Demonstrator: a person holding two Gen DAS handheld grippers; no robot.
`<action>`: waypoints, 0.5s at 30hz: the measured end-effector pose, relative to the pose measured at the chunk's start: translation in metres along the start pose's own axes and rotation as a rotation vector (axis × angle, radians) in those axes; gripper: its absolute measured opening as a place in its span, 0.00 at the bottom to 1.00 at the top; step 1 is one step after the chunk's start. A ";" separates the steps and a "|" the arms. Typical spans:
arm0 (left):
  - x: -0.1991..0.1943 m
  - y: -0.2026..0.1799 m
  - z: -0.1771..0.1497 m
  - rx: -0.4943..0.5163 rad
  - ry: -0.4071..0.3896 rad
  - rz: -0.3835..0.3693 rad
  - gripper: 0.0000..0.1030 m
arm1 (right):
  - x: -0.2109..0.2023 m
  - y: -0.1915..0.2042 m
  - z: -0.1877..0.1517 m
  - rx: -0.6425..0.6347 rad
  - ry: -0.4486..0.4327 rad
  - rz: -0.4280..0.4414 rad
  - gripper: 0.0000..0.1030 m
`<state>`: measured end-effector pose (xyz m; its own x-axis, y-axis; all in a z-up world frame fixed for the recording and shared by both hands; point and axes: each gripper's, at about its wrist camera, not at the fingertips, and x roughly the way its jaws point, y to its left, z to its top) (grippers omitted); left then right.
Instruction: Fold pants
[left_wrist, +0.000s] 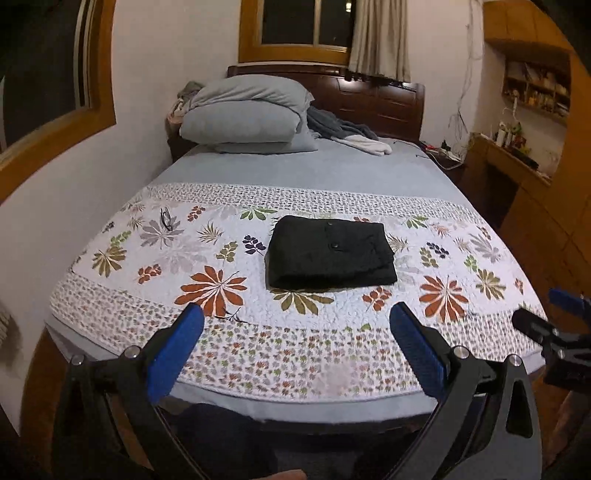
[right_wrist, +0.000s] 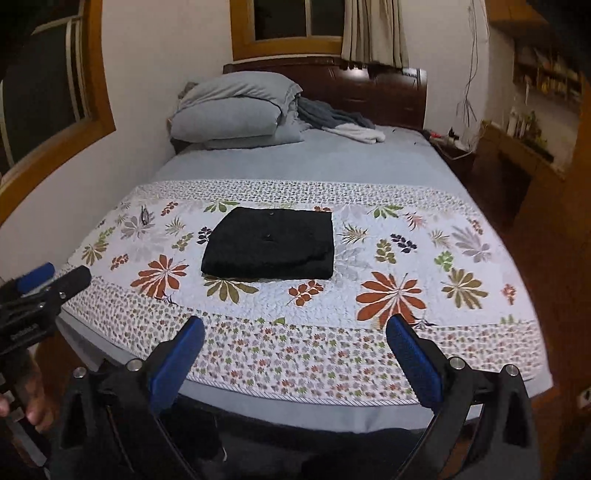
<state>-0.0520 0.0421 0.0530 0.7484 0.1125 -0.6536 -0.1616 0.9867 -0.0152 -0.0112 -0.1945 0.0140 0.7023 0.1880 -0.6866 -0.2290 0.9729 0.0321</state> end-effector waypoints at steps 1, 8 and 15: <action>-0.004 0.000 -0.002 0.003 0.000 -0.004 0.97 | -0.006 0.002 -0.002 -0.004 -0.009 -0.001 0.97; -0.024 -0.006 -0.010 0.021 0.010 -0.019 0.97 | -0.027 0.009 -0.009 0.007 -0.028 0.015 0.97; -0.026 -0.009 -0.017 0.008 0.030 -0.027 0.97 | -0.035 0.015 -0.013 -0.001 -0.038 0.007 0.97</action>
<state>-0.0812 0.0283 0.0574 0.7325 0.0826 -0.6757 -0.1367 0.9902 -0.0272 -0.0474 -0.1883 0.0289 0.7260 0.1995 -0.6582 -0.2343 0.9715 0.0360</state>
